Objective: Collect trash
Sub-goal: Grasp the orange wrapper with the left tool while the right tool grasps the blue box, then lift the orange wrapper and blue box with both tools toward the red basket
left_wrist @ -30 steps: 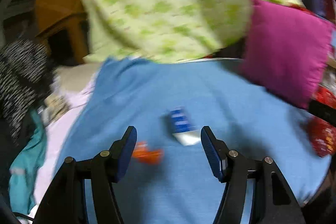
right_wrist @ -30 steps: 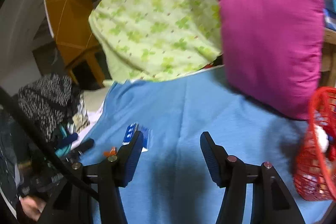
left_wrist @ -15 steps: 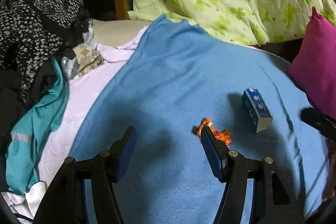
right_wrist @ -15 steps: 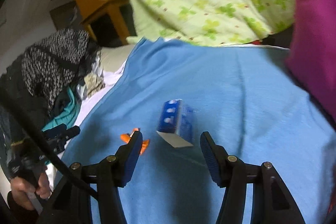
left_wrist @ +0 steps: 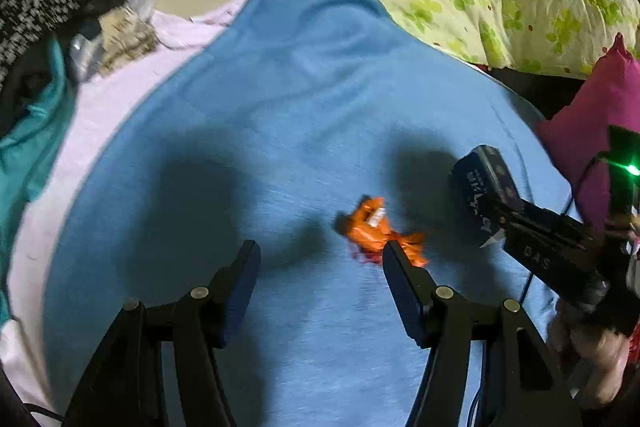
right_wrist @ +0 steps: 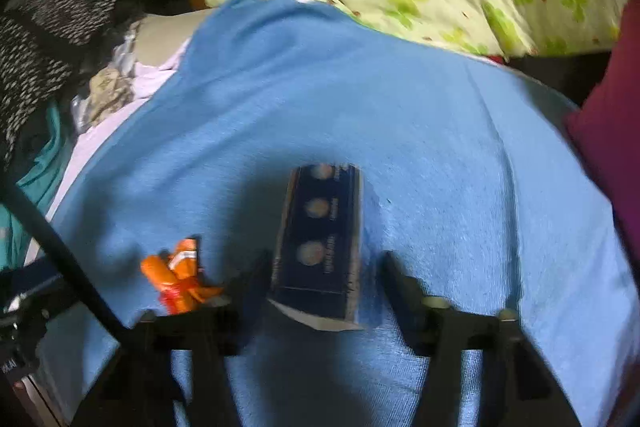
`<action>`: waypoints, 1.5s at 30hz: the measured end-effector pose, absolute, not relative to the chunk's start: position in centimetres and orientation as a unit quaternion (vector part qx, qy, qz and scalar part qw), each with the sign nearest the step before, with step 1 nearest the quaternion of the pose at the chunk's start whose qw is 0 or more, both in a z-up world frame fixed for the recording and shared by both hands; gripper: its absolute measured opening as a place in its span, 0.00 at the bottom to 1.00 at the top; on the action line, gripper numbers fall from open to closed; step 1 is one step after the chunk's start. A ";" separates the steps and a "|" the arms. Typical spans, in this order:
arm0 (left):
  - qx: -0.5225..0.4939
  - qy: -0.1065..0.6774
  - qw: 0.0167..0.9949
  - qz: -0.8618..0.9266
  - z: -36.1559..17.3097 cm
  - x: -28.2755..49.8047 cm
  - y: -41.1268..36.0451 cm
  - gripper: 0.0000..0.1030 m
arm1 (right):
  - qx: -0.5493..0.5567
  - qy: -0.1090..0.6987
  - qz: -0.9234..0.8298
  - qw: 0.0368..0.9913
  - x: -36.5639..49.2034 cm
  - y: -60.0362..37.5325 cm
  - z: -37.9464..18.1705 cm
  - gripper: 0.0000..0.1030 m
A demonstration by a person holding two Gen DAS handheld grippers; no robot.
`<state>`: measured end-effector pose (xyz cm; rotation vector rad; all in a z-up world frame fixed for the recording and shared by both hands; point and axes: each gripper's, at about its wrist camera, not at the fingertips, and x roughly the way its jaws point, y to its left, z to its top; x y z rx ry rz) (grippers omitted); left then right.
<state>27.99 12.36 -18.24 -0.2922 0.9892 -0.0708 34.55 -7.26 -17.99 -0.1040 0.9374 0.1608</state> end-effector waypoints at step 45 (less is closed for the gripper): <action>0.034 0.368 0.929 -0.035 -11.0 12.0 -6.0 0.27 | 0.168 0.298 0.137 0.930 14.0 -32.0 -11.6 0.40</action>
